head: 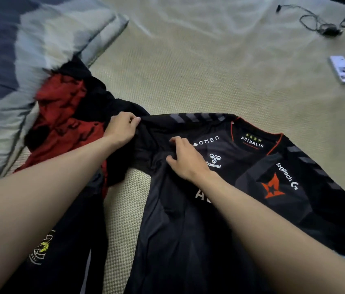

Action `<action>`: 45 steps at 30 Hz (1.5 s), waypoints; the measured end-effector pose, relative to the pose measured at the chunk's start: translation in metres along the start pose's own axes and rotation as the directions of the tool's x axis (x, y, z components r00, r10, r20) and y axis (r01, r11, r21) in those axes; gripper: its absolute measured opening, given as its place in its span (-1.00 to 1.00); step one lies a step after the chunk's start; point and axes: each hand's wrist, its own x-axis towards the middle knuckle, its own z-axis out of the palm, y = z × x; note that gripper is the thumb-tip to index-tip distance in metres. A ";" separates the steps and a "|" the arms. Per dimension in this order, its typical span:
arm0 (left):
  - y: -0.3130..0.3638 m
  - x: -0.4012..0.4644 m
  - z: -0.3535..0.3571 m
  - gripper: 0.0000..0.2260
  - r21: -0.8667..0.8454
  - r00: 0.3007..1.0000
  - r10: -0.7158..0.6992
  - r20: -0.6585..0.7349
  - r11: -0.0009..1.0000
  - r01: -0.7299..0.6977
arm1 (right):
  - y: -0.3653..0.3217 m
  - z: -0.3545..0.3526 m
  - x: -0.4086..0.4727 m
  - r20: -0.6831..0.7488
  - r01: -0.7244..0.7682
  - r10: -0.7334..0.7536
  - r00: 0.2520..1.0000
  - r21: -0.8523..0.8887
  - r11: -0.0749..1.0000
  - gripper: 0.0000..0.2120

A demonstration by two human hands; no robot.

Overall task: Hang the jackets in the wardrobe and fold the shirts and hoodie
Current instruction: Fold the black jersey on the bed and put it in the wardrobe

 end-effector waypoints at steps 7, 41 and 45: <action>-0.003 0.022 -0.035 -0.46 0.055 0.993 -0.114 -0.041 0.992 0.116 | -0.035 0.022 0.029 0.166 0.041 -0.052 0.985 0.071 0.997 -0.24; 0.211 -0.019 0.114 -0.45 0.089 0.750 0.401 0.526 0.851 -0.518 | 0.264 -0.124 -0.223 -0.360 -0.257 0.840 0.406 0.837 0.483 -0.80; 0.238 -0.025 0.154 -0.44 0.240 0.708 0.424 0.565 0.736 -0.633 | 0.315 -0.081 -0.235 -0.264 -0.443 0.869 0.418 0.777 0.448 -0.66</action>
